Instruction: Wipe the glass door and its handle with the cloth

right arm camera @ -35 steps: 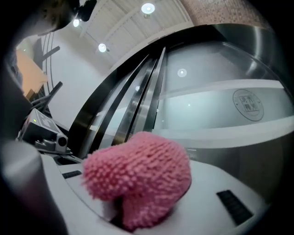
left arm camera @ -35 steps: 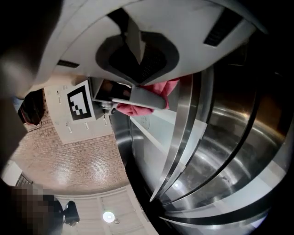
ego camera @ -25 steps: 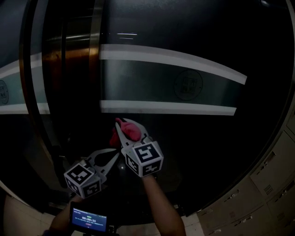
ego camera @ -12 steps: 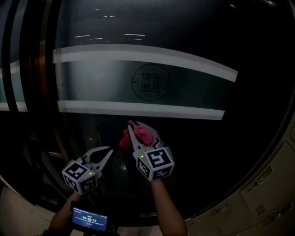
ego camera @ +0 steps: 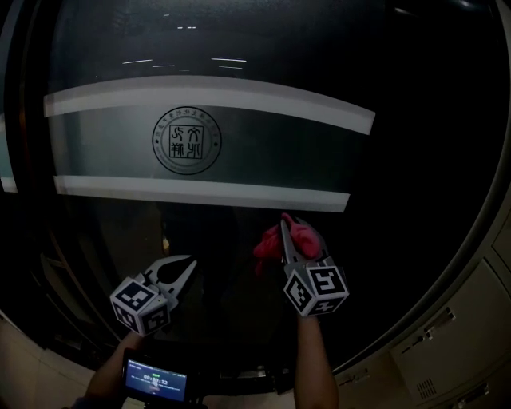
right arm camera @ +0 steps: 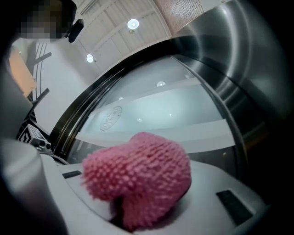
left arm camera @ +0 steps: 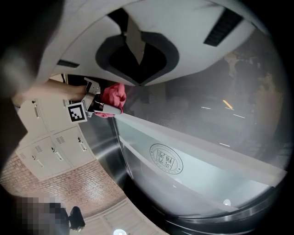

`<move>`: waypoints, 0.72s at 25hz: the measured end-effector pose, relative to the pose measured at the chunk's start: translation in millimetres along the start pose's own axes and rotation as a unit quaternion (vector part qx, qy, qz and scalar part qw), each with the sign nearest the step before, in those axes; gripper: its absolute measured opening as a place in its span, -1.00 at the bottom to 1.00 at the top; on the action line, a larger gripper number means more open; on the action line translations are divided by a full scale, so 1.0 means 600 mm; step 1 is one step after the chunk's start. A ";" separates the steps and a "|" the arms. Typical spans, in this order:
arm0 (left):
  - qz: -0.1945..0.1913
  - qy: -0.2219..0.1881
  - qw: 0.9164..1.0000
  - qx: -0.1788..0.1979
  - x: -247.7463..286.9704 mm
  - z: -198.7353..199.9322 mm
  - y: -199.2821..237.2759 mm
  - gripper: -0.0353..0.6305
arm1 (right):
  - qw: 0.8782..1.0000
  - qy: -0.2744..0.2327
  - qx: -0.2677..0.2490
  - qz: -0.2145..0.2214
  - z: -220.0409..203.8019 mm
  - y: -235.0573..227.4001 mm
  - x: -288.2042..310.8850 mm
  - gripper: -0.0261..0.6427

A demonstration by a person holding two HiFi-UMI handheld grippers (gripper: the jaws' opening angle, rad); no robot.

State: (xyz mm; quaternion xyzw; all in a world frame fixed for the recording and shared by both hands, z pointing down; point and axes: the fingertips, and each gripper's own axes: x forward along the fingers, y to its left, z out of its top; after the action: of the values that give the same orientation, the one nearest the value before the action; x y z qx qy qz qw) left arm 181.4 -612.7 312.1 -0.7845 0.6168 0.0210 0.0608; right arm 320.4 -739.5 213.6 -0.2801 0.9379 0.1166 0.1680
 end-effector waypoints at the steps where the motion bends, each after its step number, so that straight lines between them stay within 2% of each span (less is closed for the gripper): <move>1: -0.001 0.001 1.000 -0.001 0.009 0.000 -0.005 -0.85 | 1.000 0.001 0.001 -0.010 -0.002 -0.023 -0.008 -0.78; 5: 0.002 0.000 1.000 -0.002 0.026 -0.003 -0.008 -0.85 | 0.999 -0.001 0.021 -0.027 -0.012 -0.073 -0.025 -0.78; 9: 0.015 0.001 1.000 -0.009 0.017 -0.006 0.008 -0.85 | 1.000 -0.004 0.010 -0.019 -0.015 -0.046 -0.019 -0.78; 13: 0.033 -0.003 0.999 0.000 -0.021 -0.012 0.043 -0.84 | 0.999 -0.020 0.009 0.024 -0.018 0.070 0.007 -0.78; 18: 0.066 0.009 0.998 0.021 -0.118 -0.022 0.087 -0.84 | 0.992 -0.039 0.037 0.113 -0.058 0.301 0.067 -0.78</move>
State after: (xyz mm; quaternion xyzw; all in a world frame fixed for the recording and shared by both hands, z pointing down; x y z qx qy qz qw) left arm 113.2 -558.1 329.3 -0.7408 0.6680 0.0054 0.0704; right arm 178.3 -622.5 252.7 -0.1612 0.9600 0.1107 0.2005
